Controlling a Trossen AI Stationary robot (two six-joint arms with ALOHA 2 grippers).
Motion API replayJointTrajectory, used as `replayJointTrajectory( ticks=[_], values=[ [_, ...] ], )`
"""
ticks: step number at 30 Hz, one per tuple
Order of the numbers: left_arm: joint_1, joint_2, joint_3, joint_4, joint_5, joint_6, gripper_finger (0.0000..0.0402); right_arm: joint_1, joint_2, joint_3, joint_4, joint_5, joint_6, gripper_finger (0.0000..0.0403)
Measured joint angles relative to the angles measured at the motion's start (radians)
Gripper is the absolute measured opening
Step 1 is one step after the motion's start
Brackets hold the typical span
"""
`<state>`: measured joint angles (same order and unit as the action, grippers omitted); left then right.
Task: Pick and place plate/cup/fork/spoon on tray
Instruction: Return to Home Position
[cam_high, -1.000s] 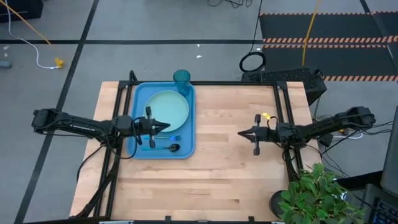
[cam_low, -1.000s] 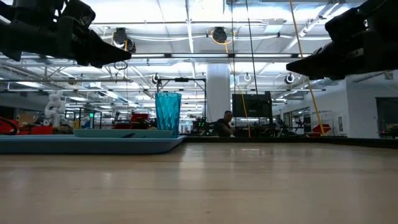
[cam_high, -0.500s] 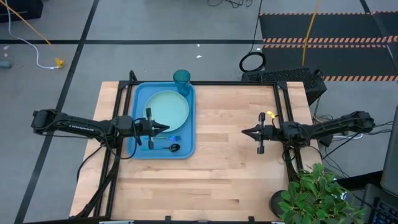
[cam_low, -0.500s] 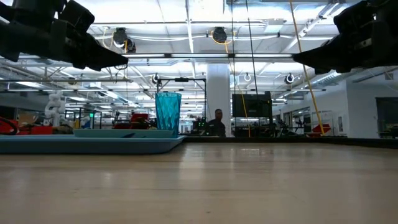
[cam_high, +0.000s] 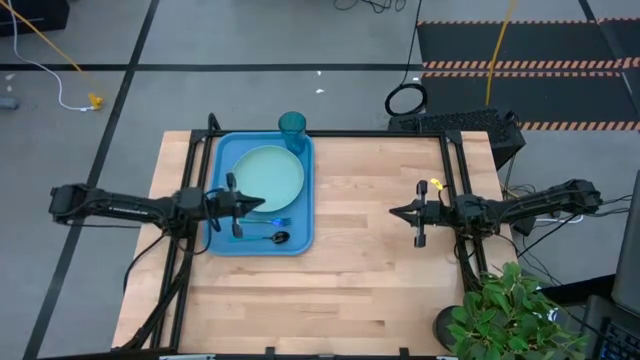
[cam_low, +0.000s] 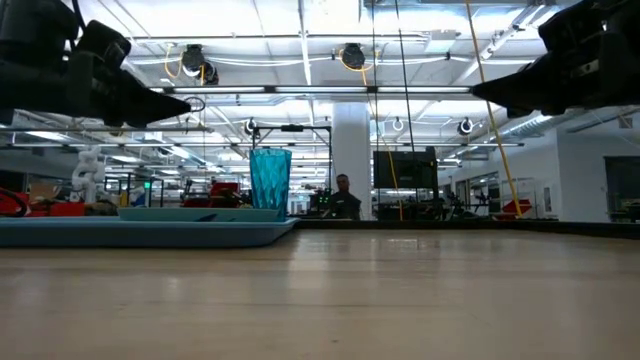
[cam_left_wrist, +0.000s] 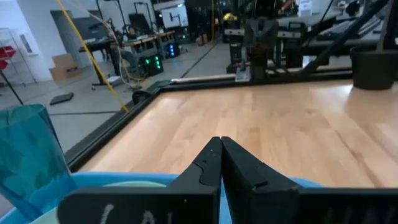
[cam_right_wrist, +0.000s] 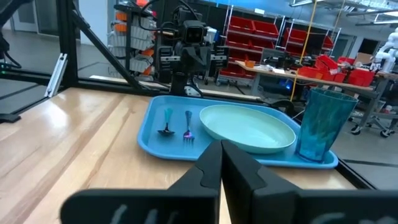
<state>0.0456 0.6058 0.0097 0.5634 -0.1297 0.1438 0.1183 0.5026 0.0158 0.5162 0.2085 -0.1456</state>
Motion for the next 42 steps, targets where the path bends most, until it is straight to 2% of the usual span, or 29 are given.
replayJointTrajectory(
  ticks=[10, 15, 21, 34, 42],
  values=[
    [-0.001, -0.153, 0.0, -0.146, 0.0, -0.026, 0.0011, 0.0, -0.103, 0.0, -0.073, 0.026, -0.026, 0.0],
    [-0.001, -0.212, 0.0, -0.201, 0.002, -0.044, 0.0007, 0.0, -0.194, 0.0, -0.159, 0.026, -0.026, 0.0],
    [-0.002, -0.285, 0.0, -0.234, 0.06, -0.057, 0.0008, 0.0, -0.31, 0.0, -0.23, 0.026, -0.027, 0.0],
    [-0.001, -0.461, 0.0, -0.378, 0.061, -0.078, 0.0005, 0.0, -0.499, -0.001, -0.346, 0.024, -0.05, 0.0],
    [-0.001, -0.543, 0.0, -0.467, 0.061, -0.088, 0.0006, 0.0, -0.501, 0.006, -0.368, 0.025, -0.05, 0.0]
  ],
)
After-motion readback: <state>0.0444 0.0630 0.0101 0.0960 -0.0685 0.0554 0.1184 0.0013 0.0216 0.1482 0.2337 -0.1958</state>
